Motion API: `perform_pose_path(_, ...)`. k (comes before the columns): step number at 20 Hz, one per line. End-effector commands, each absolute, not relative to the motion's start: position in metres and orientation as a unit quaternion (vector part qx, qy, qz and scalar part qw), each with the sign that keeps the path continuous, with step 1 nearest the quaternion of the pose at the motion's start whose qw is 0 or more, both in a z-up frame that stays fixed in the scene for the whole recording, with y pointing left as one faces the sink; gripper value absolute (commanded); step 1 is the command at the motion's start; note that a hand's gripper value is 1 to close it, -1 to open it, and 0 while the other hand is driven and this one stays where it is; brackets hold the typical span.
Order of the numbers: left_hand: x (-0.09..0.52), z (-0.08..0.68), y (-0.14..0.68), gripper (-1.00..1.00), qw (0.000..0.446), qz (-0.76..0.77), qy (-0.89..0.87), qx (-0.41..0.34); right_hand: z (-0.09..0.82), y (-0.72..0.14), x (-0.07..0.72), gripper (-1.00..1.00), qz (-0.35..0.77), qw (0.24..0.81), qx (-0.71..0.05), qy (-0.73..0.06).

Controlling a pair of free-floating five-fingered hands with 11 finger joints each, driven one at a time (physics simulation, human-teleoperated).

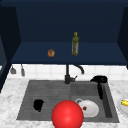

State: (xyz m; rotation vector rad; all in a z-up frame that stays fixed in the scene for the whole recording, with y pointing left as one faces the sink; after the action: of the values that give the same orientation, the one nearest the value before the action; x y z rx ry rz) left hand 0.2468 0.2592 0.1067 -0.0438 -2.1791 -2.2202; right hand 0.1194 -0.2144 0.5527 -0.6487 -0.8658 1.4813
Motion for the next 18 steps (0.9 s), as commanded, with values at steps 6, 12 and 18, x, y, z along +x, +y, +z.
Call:
perform_pose_path(6, 0.247, 0.107, 0.259, 0.00, 0.015, -0.714, -0.700, -0.014, 0.482, -0.234, 0.123, -1.00, 0.644, 0.596, -0.261, -0.403)
perform_pose_path(12, 0.247, 0.107, 0.259, 0.00, 0.015, -0.714, -0.700, -0.014, 0.433, -0.243, 0.135, -1.00, 0.647, 0.587, -0.261, -0.410)
perform_pose_path(18, 0.247, 0.107, 0.259, 0.00, 0.015, -0.714, -0.700, -0.014, 0.418, -0.257, 0.138, -1.00, 0.652, 0.591, -0.248, -0.405)
